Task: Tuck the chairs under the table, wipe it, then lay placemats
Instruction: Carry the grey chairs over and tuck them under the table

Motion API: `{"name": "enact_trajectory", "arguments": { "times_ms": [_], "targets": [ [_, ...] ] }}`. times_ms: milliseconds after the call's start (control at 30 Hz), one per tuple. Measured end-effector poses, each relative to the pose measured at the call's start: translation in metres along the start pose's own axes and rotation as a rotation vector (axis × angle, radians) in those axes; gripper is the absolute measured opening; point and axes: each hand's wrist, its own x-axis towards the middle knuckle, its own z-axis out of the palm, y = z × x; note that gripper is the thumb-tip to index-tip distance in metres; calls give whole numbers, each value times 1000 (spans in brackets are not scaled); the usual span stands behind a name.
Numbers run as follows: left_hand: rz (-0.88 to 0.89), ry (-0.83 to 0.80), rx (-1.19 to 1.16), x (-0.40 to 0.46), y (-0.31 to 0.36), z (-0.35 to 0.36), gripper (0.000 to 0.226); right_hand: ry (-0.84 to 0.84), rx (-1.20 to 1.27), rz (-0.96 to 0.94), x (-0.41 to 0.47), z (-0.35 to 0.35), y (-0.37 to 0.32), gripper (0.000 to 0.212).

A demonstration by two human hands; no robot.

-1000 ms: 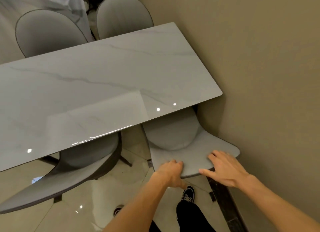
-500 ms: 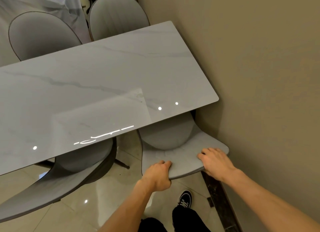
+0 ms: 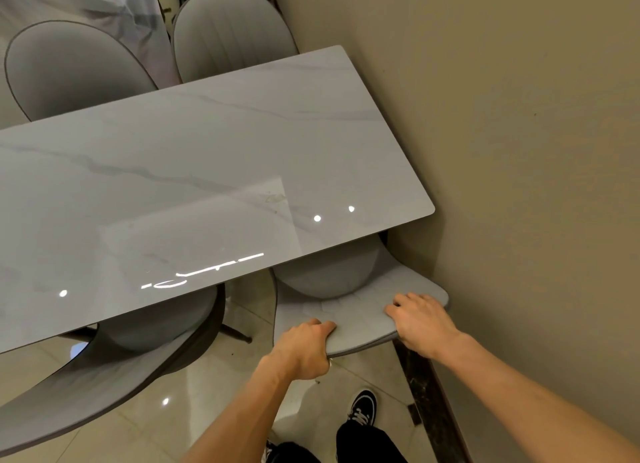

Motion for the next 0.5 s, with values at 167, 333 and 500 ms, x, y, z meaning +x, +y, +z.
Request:
{"name": "enact_trajectory", "arguments": {
  "times_ms": [167, 333, 500],
  "targets": [
    [-6, 52, -11, -1, 4, 4, 67, 20, 26, -16, 0, 2, 6, 24],
    [-31, 125, -41, -6, 4, 11, 64, 45, 40, 13, -2, 5, 1, 24],
    [-42, 251, -33, -14, 5, 21, 50, 64, 56, 69, -5, 7, -5, 27]
  ]
}}
